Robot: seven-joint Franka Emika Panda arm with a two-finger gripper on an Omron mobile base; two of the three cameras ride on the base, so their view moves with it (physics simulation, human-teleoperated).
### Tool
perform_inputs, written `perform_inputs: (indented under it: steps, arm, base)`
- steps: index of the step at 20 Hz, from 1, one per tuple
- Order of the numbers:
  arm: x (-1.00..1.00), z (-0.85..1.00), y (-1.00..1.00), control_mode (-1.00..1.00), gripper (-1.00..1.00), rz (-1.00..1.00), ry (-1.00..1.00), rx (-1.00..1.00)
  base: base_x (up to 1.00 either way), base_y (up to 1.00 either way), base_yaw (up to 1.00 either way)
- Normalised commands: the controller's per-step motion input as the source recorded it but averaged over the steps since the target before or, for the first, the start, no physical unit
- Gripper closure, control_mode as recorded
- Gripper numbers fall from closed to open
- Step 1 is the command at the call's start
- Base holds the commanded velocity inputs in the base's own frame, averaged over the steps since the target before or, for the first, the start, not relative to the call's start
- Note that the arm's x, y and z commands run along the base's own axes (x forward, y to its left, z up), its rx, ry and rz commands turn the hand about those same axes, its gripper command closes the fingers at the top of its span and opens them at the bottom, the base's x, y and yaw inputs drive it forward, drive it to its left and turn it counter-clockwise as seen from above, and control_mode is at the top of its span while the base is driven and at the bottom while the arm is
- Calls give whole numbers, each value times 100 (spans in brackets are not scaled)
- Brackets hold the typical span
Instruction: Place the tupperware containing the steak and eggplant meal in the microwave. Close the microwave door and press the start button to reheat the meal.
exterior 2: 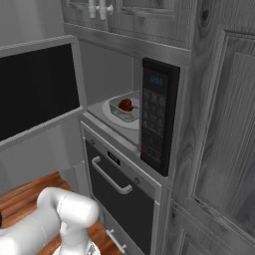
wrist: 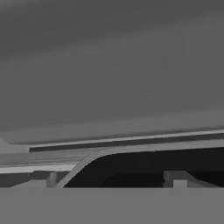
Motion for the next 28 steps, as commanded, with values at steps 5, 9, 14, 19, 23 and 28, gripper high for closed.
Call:
perform_inputs:
  steps: [5,9,14,19,23,28]
  arm:
    - [-66,32,-100,-100,-100,-22,-9,2]
    - [-67,44,-100,-100,-100,-19,-5,7]
    - [-38,26,-50,-100,-100,-5,-15,5]
    - [16,3,100,-100,-100,9,-5,0]
    - [53,0,100,-100,-100,4,0,0]
    - [51,-5,100,-100,-100,2,0,0]
  base:
    - [0,0,0]
    - [0,0,0]
    - [0,0,0]
    - [0,0,0]
    - [0,0,0]
    - [0,0,0]
